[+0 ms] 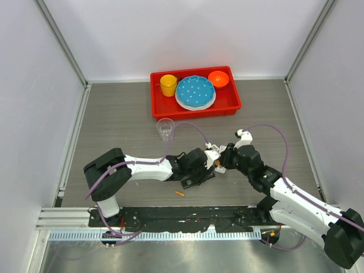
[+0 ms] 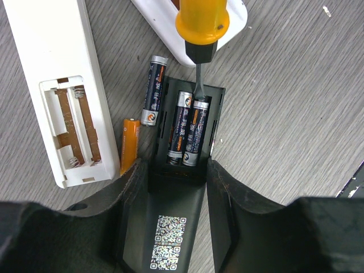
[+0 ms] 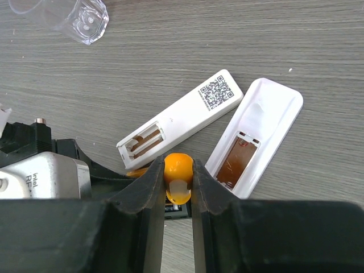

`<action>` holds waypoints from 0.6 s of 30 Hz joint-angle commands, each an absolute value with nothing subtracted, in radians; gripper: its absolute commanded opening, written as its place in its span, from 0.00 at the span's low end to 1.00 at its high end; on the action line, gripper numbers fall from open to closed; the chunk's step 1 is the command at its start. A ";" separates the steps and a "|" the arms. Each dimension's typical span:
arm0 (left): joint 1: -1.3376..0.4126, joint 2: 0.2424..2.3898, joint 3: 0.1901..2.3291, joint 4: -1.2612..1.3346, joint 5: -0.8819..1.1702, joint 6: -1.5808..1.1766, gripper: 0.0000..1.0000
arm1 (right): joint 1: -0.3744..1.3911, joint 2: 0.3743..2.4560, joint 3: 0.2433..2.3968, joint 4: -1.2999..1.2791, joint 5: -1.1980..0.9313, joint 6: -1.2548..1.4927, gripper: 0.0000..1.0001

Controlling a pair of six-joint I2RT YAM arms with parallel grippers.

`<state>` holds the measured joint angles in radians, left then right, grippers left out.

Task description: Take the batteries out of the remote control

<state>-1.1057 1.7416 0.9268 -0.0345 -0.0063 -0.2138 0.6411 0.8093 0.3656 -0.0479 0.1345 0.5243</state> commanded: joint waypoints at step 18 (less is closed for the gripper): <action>-1.086 1.805 0.905 -0.187 -0.054 -0.192 0.39 | 0.649 0.784 0.284 0.169 -0.072 0.742 0.01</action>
